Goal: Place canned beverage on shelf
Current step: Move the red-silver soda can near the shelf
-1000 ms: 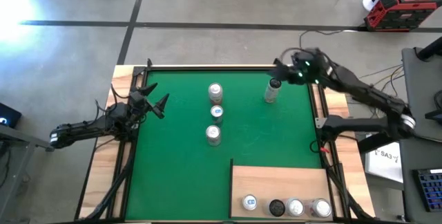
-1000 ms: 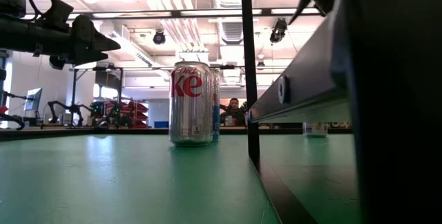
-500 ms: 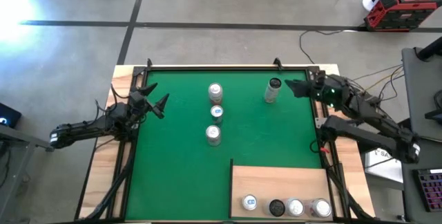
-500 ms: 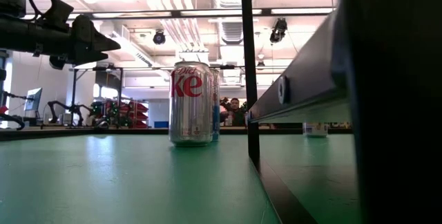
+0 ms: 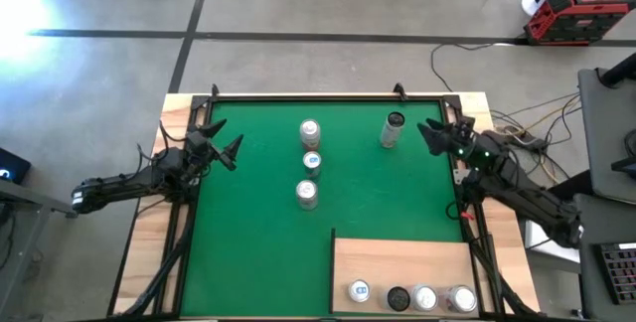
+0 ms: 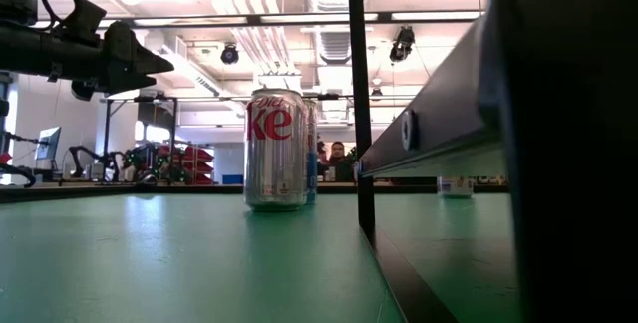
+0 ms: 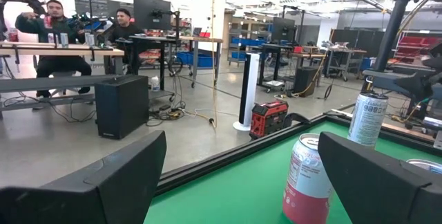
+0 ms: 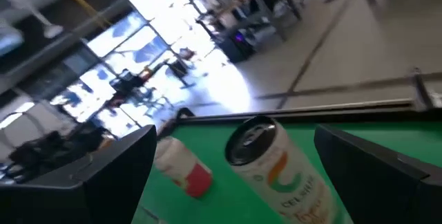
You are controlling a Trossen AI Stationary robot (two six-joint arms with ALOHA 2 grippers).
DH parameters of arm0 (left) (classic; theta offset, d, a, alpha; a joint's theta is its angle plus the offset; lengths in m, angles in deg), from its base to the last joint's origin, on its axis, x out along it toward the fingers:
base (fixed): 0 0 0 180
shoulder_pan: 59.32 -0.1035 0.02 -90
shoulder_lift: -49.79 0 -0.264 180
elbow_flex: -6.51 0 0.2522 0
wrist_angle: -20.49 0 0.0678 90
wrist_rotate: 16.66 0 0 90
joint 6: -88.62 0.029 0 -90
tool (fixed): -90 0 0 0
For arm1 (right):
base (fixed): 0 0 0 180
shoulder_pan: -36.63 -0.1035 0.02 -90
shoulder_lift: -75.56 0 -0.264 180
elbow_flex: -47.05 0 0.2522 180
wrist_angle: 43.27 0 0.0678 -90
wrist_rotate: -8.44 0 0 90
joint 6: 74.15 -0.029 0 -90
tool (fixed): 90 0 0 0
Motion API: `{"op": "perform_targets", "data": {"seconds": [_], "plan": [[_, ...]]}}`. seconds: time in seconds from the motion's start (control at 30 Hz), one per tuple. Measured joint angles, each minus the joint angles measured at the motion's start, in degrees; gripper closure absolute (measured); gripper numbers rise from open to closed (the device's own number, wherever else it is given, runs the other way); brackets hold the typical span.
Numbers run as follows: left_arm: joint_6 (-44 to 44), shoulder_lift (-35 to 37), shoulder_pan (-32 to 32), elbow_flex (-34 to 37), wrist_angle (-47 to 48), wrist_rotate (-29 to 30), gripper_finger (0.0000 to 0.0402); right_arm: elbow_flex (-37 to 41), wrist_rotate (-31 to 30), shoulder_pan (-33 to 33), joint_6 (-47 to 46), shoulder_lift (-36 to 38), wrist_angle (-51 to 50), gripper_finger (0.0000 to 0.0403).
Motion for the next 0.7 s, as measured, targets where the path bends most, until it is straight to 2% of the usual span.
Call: {"op": "perform_targets", "data": {"seconds": [0.37, 0.7], "plan": [[-0.01, 0.00, -0.01, 0.00, -0.01, -0.01, 0.0038, 4.05, 9.73, 0.00, 5.47, 4.38, 0.92, 0.0019], [-0.01, 0.00, 0.01, 0.00, -0.01, -0.02, 0.0038, 6.26, 10.72, 0.00, 4.43, 3.21, 2.10, 0.0019]]}}
